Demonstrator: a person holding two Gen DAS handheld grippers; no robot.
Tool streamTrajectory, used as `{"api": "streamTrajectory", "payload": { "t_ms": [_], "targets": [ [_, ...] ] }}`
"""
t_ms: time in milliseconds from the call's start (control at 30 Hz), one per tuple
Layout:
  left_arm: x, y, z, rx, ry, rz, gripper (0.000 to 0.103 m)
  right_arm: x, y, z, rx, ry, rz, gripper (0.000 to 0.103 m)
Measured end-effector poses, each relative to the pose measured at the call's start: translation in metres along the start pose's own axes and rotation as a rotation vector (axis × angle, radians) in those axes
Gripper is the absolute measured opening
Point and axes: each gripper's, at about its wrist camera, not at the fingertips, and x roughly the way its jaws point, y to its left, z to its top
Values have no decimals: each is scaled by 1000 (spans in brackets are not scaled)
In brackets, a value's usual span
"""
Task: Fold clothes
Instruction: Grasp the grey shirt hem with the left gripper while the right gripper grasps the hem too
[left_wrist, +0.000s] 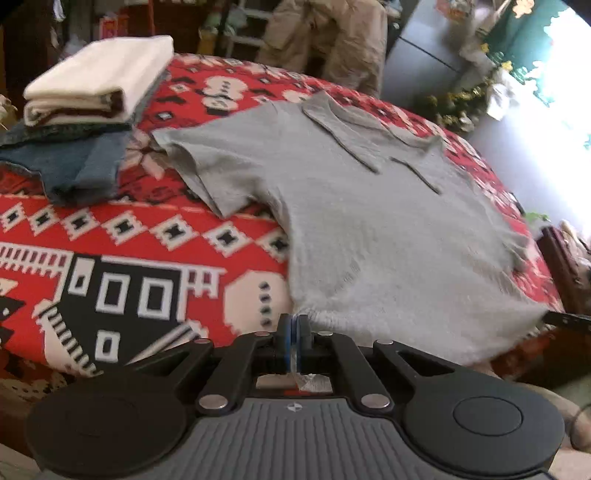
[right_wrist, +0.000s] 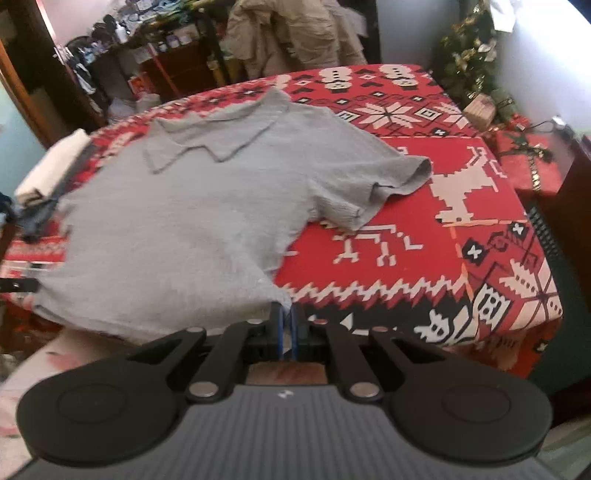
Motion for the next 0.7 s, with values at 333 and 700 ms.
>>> {"api": "streamTrajectory", "payload": {
  "t_ms": [333, 700],
  "targets": [
    [24, -11, 7, 82, -41, 64, 7, 31, 3, 9, 37, -46, -40, 5],
    [-14, -21, -17, 274, -66, 80, 28, 12, 19, -9, -141, -56, -96, 24]
  ]
}}
